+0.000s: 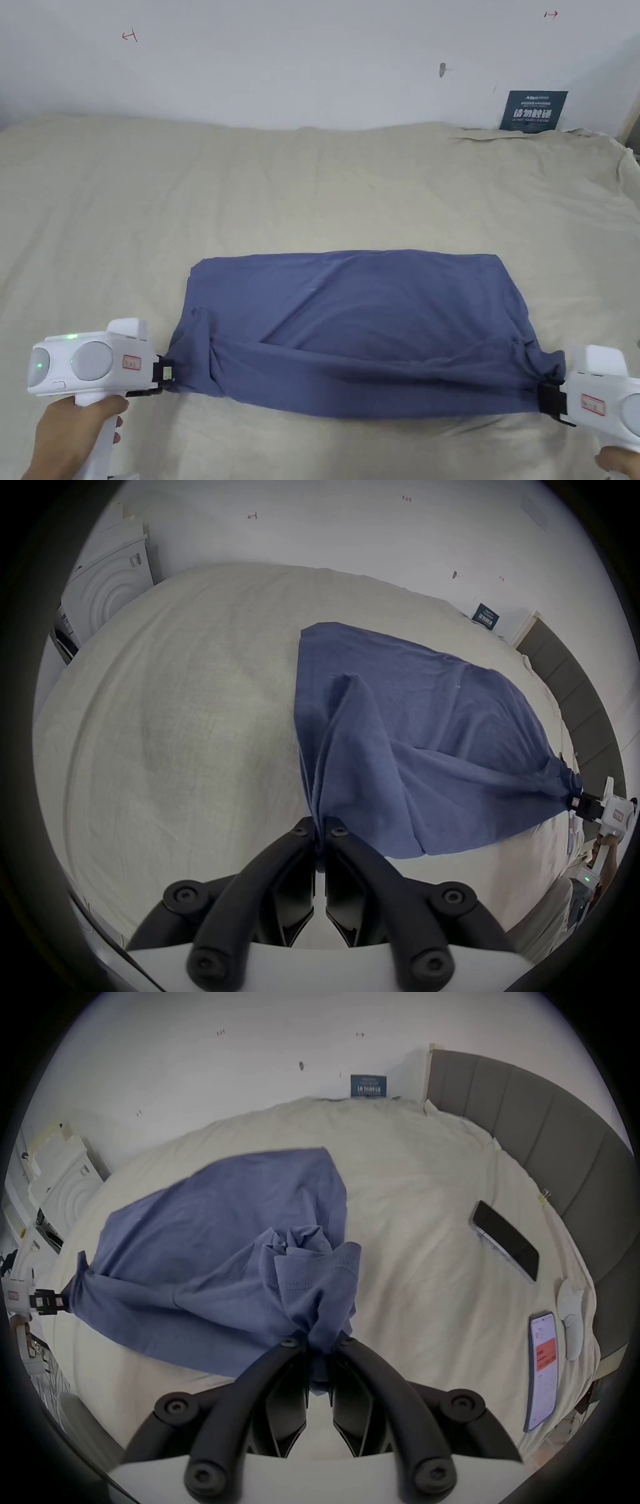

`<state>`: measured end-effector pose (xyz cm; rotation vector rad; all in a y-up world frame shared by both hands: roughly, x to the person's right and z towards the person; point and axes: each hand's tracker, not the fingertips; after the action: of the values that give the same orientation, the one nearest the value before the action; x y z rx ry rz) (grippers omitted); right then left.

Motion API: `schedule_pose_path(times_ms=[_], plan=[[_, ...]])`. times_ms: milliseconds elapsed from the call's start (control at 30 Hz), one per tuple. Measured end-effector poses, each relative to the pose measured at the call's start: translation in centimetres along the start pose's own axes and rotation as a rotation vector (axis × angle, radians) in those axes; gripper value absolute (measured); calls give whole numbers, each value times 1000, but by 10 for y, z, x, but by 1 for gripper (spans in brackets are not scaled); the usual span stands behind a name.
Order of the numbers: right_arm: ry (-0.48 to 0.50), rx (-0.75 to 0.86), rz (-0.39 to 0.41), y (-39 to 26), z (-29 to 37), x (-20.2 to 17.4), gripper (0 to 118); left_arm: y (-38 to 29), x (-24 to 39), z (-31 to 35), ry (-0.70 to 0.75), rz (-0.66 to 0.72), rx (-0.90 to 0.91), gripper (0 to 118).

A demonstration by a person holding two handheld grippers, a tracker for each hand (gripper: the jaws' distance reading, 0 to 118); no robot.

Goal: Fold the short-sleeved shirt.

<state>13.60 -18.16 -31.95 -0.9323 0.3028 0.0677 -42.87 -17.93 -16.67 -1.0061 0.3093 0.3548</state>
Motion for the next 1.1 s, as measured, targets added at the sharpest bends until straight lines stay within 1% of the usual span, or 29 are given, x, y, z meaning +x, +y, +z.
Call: schedule_pose_path(times_ms=[67, 167, 267, 433, 500, 667, 733, 833, 867, 1000, 1033, 1067, 1100], plan=[[6, 12, -16, -4, 20, 5, 8, -2, -14, 3, -1, 16, 6, 2], [-8, 26, 14, -16, 42, 8, 8, -16, -25, 18, -2, 14, 6, 2], [9, 16, 6, -37, 56, 15, 8, -37, -29, 33, -10, 15, -8, 2], [16, -32, 18, -75, 73, 12, 8, -74, -37, 47, -12, 2, -52, 2], [13, -55, 25, -89, 73, 11, 8, -87, -38, 49, -3, 0, -72, 2], [-2, -111, 13, -113, 58, 12, 8, -108, -41, 43, 5, 29, -109, 2], [-15, -132, 17, -116, 48, 11, 8, -114, -36, 36, 29, 9, -126, 2], [-34, -174, -6, -120, 24, 16, 8, -121, -31, 21, 65, -29, -143, 2], [-39, -190, -21, -120, 22, 15, 8, -121, -36, 12, 74, -32, -138, 2], [-53, -199, -15, -122, 20, 11, 9, -121, -34, 14, 99, -41, -125, 3], [-56, -199, -15, -121, 23, 10, 11, -122, -32, 14, 104, -46, -123, 6], [-56, -200, -14, -119, 25, 9, 19, -121, -30, 15, 107, -49, -120, 17], [-58, -198, -15, -118, 28, 9, 30, -120, -28, 17, 108, -50, -112, 31]])
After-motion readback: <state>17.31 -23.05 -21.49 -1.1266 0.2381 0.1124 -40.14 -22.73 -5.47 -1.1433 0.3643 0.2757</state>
